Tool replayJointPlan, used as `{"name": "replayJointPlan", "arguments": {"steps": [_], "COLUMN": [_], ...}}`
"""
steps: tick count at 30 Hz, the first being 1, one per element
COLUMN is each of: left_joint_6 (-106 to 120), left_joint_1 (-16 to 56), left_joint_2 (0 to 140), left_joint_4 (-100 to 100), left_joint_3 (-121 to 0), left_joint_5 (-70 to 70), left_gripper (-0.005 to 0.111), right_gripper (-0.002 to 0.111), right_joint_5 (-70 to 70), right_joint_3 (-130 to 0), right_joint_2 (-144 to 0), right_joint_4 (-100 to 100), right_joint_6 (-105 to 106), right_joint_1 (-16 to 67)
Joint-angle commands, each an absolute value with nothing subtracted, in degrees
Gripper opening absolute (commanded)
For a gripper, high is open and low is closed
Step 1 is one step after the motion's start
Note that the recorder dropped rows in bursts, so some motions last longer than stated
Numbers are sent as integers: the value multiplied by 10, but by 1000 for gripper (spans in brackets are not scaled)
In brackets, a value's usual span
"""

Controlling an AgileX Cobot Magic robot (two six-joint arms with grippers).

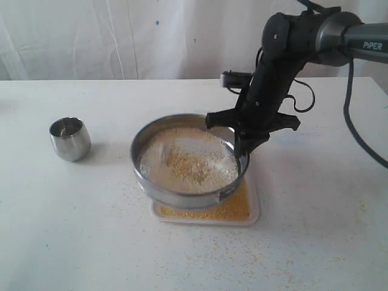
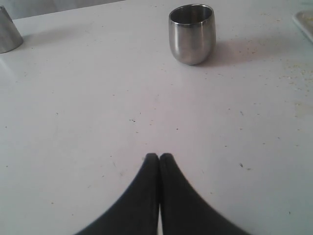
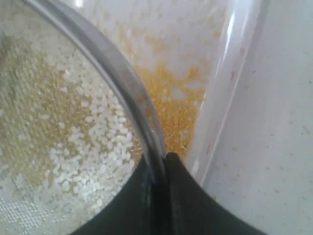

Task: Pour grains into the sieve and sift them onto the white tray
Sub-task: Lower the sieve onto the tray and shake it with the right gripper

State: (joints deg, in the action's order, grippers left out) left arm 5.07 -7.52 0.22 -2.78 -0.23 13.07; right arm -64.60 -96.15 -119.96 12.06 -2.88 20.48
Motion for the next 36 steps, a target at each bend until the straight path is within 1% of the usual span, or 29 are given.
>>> {"name": "replayJointPlan", "arguments": {"steps": [1,3,5,6,8,10,11,12,15,16,17,19,21,23,25,26,27,29,31,33,35,36], "left_joint_6": [49,49,49,49,49,49,49,49,49,49,49,49,49,49,49,49,49,49,49,49,49,49], "left_joint_1": [-73,-73,-73,-73,-73,-73,-73,-73,-73,-73,-73,-73,-73,-73,-73,-73,-73,-73,-73,-73,-73,-73], "left_joint_2": [0,0,0,0,0,0,0,0,0,0,0,0,0,0,0,0,0,0,0,0,0,0], "left_joint_4": [-34,-34,-34,-34,-34,-34,-34,-34,-34,-34,-34,-34,-34,-34,-34,-34,-34,-34,-34,-34,-34,-34], "left_joint_3": [0,0,0,0,0,0,0,0,0,0,0,0,0,0,0,0,0,0,0,0,0,0], "left_joint_5": [132,132,132,132,132,132,132,132,132,132,132,132,132,132,132,132,132,132,132,132,132,132], "left_gripper": [0,0,0,0,0,0,0,0,0,0,0,0,0,0,0,0,0,0,0,0,0,0], "right_gripper": [0,0,0,0,0,0,0,0,0,0,0,0,0,0,0,0,0,0,0,0,0,0], "right_joint_5": [-532,-581,-676,-689,-641,-536,-519,-527,-651,-666,-656,-567,-518,-564,-668,-687,-678,-591,-543,-568,-611,-610], "right_joint_3": [-972,-974,-973,-971,-971,-972,-972,-973,-972,-972,-972,-972,-972,-973,-970,-966,-965,-966,-966,-966,-963,-957], "right_joint_2": [-1191,-1189,-1187,-1187,-1188,-1191,-1192,-1192,-1190,-1190,-1190,-1190,-1190,-1188,-1188,-1188,-1189,-1194,-1195,-1194,-1193,-1190], "right_joint_4": [63,73,79,74,56,37,42,54,107,106,103,91,97,123,134,128,117,81,66,79,76,72], "right_joint_6": [-62,-99,-98,-82,-57,-70,-84,-99,-96,-82,-63,-50,-72,-97,-72,-49,-34,-41,-100,-117,-86,-75], "right_joint_1": [199,194,194,195,196,192,189,189,190,195,195,194,187,186,191,195,196,193,187,183,185,189]}}
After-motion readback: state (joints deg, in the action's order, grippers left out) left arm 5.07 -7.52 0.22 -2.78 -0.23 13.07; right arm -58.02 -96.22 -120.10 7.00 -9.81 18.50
